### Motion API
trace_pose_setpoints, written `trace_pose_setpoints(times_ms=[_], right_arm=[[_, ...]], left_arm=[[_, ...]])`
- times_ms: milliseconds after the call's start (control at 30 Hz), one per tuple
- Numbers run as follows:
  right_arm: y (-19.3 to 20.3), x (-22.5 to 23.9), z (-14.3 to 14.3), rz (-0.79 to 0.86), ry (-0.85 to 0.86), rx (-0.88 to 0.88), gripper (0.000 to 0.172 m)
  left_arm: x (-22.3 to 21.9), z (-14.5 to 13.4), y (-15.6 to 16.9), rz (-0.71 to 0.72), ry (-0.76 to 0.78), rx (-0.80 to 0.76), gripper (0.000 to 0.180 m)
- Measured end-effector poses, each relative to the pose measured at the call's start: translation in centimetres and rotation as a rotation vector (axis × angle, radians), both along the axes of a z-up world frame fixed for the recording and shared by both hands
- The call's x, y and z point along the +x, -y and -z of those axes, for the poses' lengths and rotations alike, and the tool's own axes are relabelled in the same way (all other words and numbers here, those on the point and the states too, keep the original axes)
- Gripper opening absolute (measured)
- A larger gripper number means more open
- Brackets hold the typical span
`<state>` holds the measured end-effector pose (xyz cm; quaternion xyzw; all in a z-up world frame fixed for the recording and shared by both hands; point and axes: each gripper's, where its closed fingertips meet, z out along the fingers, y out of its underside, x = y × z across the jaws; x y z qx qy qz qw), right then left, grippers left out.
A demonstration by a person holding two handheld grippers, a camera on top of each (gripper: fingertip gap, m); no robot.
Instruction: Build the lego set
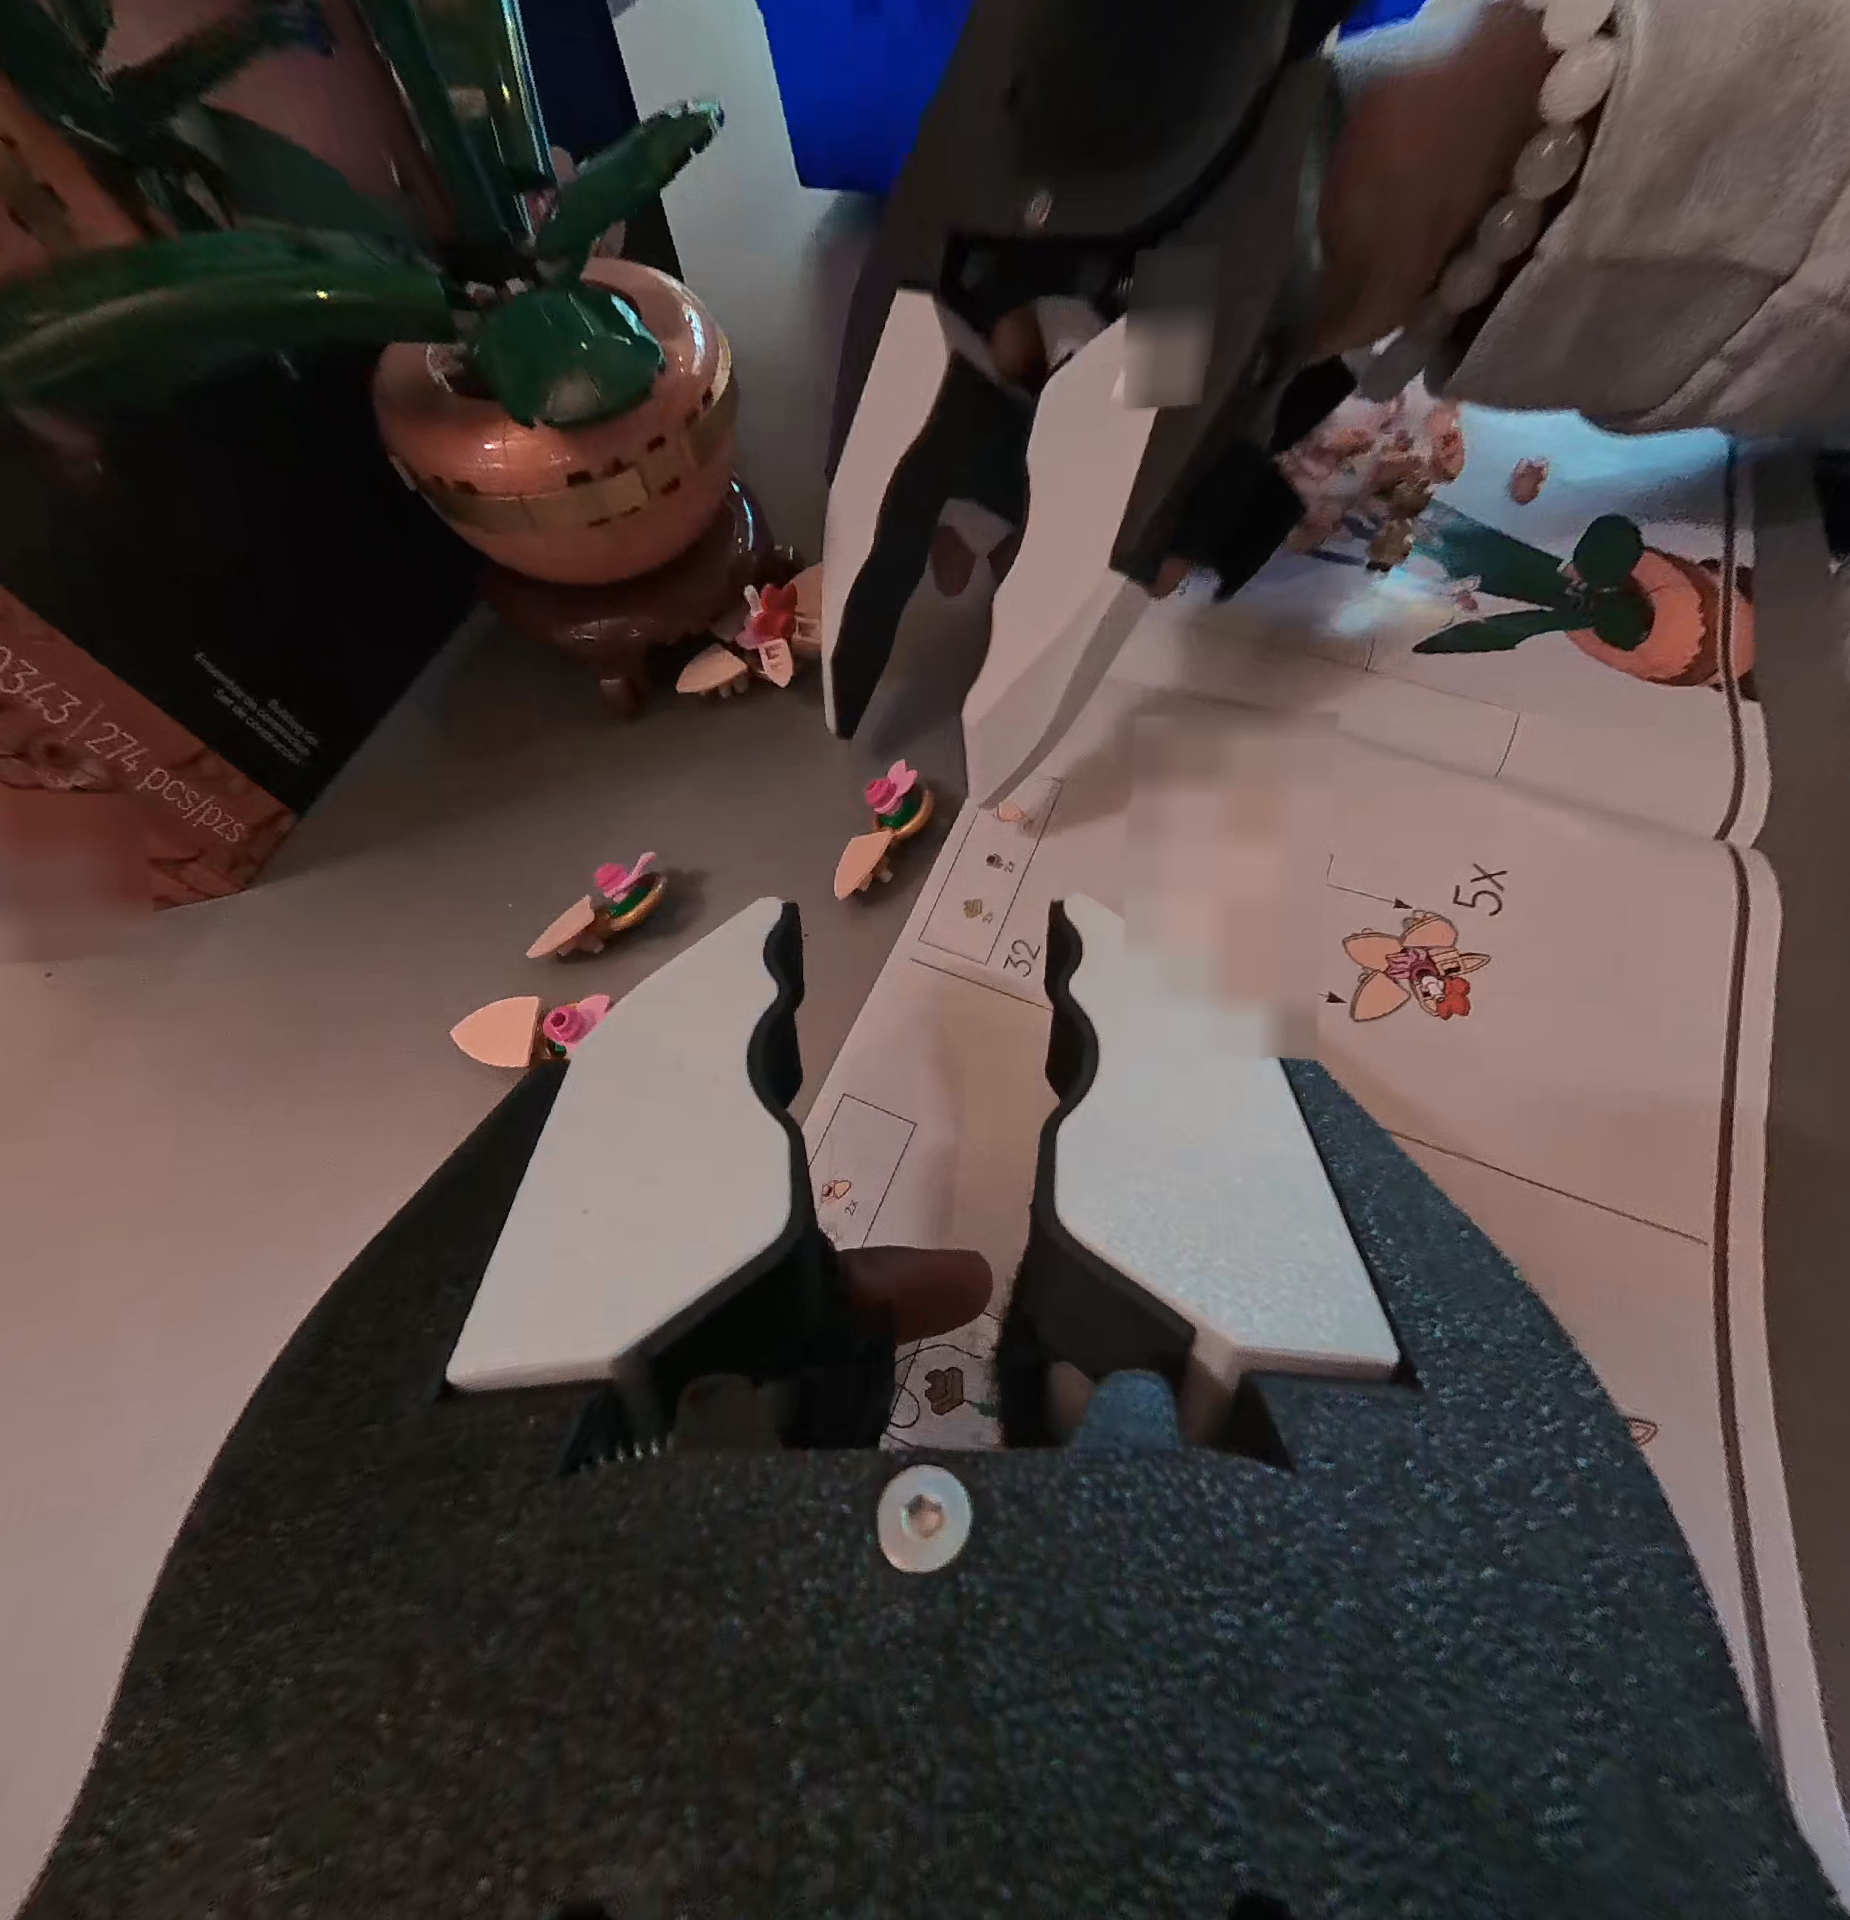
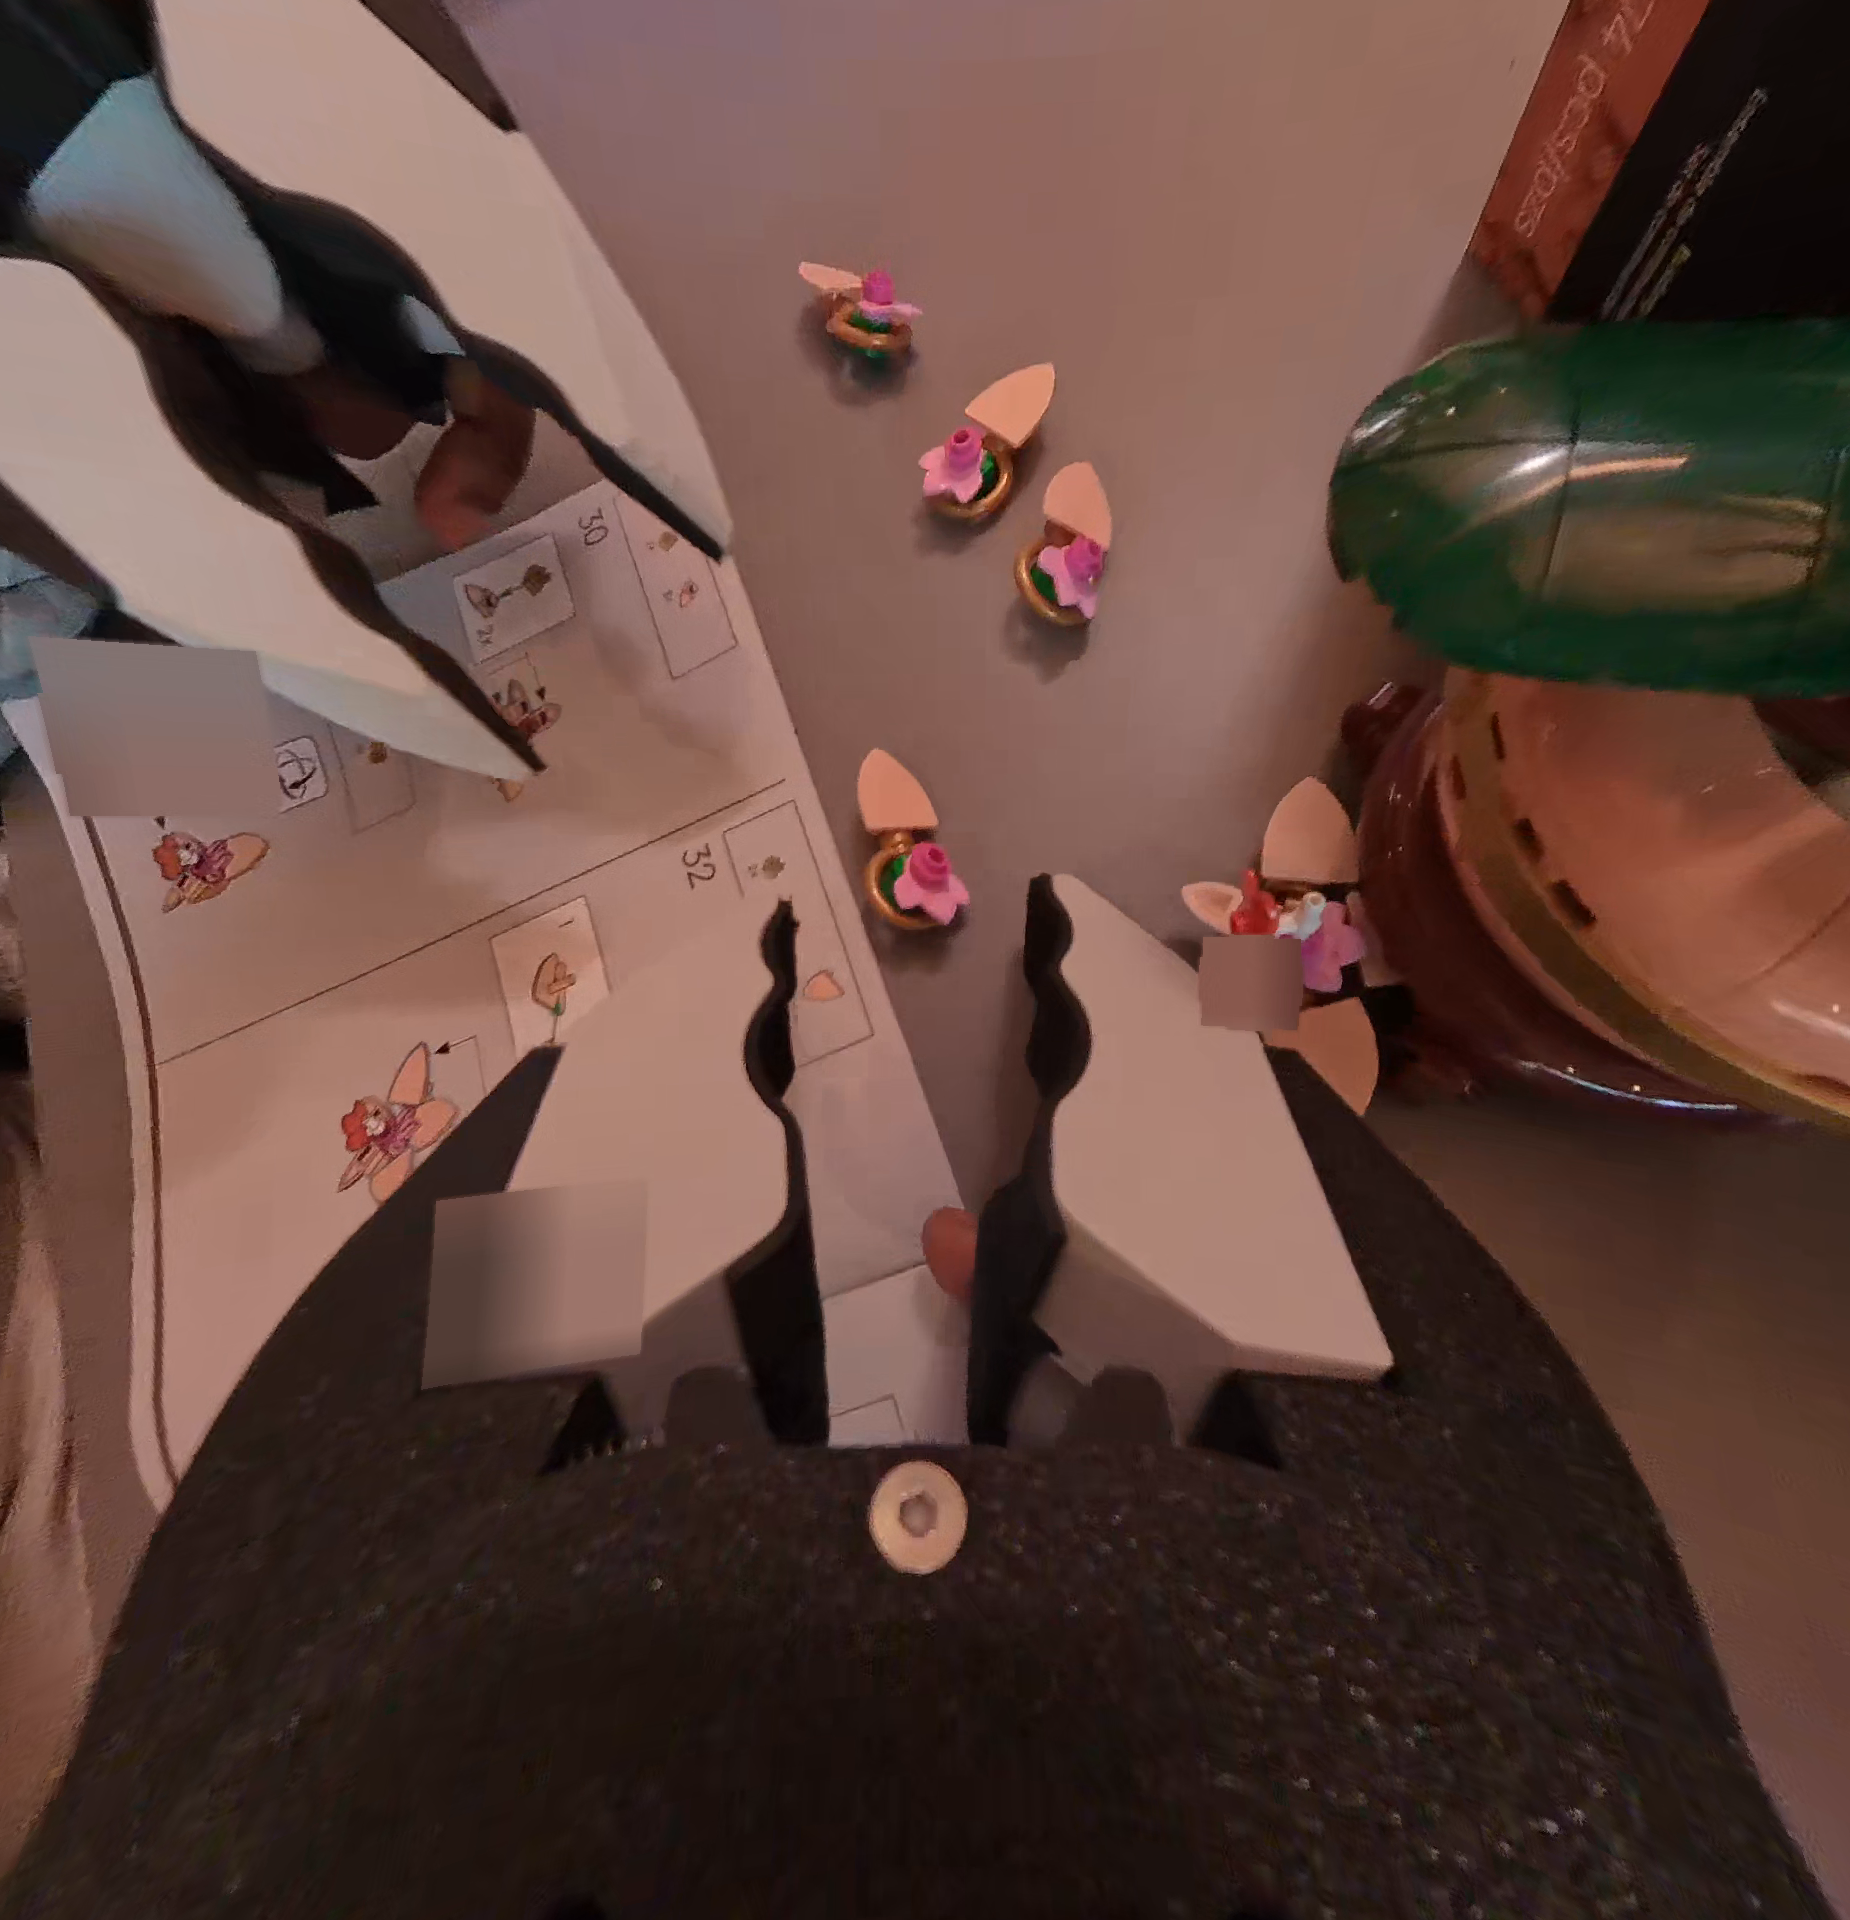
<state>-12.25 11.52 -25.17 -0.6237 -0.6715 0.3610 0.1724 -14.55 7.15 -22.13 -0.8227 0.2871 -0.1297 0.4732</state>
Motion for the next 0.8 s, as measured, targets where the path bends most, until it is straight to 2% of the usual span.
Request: trace_pose_setpoints(times_ms=[400,667,800], right_arm=[[0.3,-0.9,1.1,-0.046,0.013,-0.007,0.021],[0.5,-0.8,1.2,-0.076,-0.023,0.076,0.017],[0.4,-1.2,0.1,-0.093,-0.108,0.188,0.017]], left_arm=[[-1.0,0.1,-0.2,-0.075,0.075,-0.023,0.042],[-1.4,0.3,-0.4,-0.103,0.074,-0.025,0.043],[-2.6,0.0,-0.9,-0.194,0.147,-0.039,0.045]])
